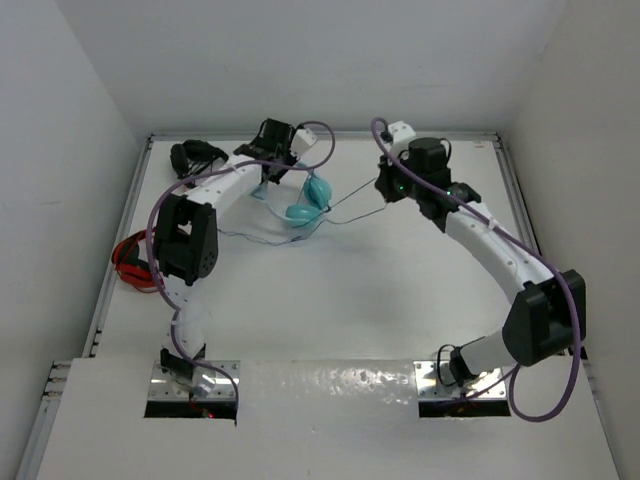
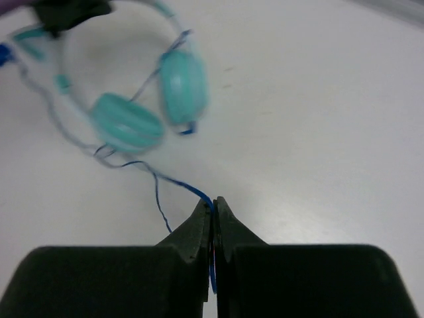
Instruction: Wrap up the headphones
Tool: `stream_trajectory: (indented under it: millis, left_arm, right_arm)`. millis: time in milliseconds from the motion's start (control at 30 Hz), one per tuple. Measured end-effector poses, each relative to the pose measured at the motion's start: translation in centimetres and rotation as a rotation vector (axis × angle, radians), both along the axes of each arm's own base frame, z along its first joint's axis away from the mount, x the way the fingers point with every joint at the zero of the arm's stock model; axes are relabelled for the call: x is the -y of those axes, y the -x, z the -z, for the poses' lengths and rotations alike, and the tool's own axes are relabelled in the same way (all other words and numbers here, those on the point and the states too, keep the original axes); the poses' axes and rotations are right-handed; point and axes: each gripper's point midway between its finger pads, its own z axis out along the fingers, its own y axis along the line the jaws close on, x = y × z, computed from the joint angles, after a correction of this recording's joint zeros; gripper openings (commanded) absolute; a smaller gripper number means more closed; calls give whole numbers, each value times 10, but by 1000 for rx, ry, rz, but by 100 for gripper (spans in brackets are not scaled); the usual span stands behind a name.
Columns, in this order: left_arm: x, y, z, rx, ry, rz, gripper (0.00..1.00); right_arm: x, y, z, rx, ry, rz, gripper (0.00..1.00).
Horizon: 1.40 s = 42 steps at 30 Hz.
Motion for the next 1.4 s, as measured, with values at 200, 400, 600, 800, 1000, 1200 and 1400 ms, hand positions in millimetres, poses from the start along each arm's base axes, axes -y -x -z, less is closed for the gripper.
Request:
stream_trajectory:
  millis: [200, 400, 600, 800, 1000, 1200, 1400]
  left_arm:
    - [41, 11, -71, 5, 42, 180, 0]
    - [74, 33, -105, -31, 200, 209, 0]
    - [75, 23, -135, -2, 331, 153, 0]
    - [63, 13, -123, -108, 596, -18, 0]
    - [14, -18, -137, -119, 882, -229, 0]
    - [8, -31, -169, -57, 996, -270, 0]
    - [20, -30, -171, -50, 990, -273, 0]
  right_arm:
    - [60, -41, -48, 105, 90, 166, 0]
    - [48, -47, -93, 210, 56, 70, 0]
    - [35, -34, -83, 173, 34, -19, 0]
    - [10, -7, -65, 124, -3, -137, 0]
    - [-35, 44, -9, -14, -31, -278, 0]
    - [-58, 51, 21, -108, -79, -299, 0]
    - [-130, 68, -5, -99, -96, -465, 0]
